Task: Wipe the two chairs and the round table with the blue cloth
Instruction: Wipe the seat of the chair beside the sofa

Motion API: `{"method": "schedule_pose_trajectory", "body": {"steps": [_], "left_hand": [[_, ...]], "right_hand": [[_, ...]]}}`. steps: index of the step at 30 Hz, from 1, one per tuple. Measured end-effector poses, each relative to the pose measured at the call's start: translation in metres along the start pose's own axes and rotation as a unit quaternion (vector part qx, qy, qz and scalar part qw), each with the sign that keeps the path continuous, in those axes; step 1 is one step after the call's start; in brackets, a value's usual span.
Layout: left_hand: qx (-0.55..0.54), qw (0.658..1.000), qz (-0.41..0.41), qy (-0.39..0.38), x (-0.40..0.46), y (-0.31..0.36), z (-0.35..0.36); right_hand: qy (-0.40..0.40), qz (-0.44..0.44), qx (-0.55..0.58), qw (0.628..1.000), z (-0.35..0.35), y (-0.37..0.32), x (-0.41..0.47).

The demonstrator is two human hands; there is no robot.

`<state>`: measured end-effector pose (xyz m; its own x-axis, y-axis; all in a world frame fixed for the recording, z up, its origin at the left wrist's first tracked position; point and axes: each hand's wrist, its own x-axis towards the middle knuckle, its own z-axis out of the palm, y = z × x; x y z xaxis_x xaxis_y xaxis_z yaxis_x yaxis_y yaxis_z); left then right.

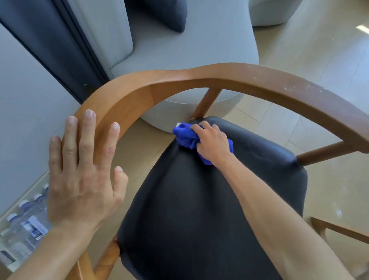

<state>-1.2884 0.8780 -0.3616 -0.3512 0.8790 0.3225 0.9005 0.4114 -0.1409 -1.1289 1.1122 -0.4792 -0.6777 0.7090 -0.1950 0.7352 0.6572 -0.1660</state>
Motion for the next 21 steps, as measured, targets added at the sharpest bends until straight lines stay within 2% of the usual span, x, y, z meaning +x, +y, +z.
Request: {"method": "schedule_pose_trajectory", "body": {"steps": [4, 8, 10, 13, 14, 16, 18, 21], "left_hand": [[0.0, 1.0, 0.003, 0.001, 0.001, 0.0, 0.0], [-0.003, 1.0, 0.003, -0.001, 0.002, 0.0, 0.0], [-0.002, 1.0, 0.002, 0.002, 0.002, 0.0, 0.001], [-0.006, 1.0, 0.002, -0.004, 0.002, 0.0, 0.001], [-0.005, 1.0, 0.002, -0.004, 0.003, 0.0, 0.001], [-0.001, 1.0, 0.003, -0.008, 0.002, 0.001, 0.002], [-0.002, 1.0, 0.003, -0.01, 0.002, 0.001, 0.002], [-0.01, 1.0, 0.002, -0.012, 0.001, 0.0, 0.002]], "right_hand": [[0.048, 0.126, 0.036, 0.99, -0.004, 0.072, -0.036], [0.08, 0.27, 0.031, 0.959, -0.003, 0.128, -0.095], [0.096, 0.367, 0.05, 0.924, -0.001, 0.147, -0.129], [0.123, 0.513, 0.109, 0.843, -0.001, 0.152, -0.147], [0.131, 0.53, 0.115, 0.83, -0.001, 0.147, -0.141], [0.143, 0.52, 0.114, 0.834, -0.001, 0.128, -0.122], [0.137, 0.485, 0.1, 0.858, 0.002, 0.099, -0.101], [0.084, 0.415, 0.091, 0.901, 0.006, 0.033, -0.073]]}}
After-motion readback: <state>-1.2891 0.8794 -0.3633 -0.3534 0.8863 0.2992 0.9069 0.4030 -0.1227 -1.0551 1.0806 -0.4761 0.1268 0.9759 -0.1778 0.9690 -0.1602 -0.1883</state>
